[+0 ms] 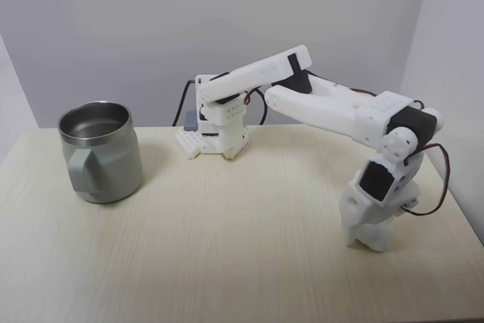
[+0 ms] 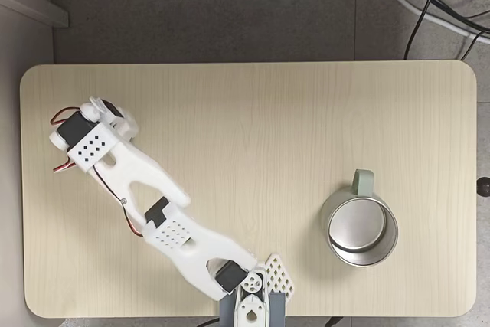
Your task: Grasp a dressing and put it in the cup.
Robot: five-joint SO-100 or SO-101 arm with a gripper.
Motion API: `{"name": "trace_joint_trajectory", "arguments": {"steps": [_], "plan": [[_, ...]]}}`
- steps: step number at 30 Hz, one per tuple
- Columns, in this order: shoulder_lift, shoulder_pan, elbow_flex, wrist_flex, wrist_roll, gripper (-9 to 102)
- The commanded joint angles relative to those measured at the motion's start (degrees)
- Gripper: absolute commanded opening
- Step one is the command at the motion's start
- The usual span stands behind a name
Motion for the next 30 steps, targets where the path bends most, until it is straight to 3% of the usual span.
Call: {"name": "trace_joint_trajectory", "arguments": {"steps": [1,3,4,14,30], "plan": [[-0.44,-1.14,3.34,2.29,1.05,13],[0.09,-1.32,4.75,2.29,2.20,1],[0.18,-1.41,5.01,2.29,2.46,0],[-4.75,-2.02,3.96,2.46,5.98,0],[-49.39,-1.23,-21.09,2.46,22.32,-1]]}}
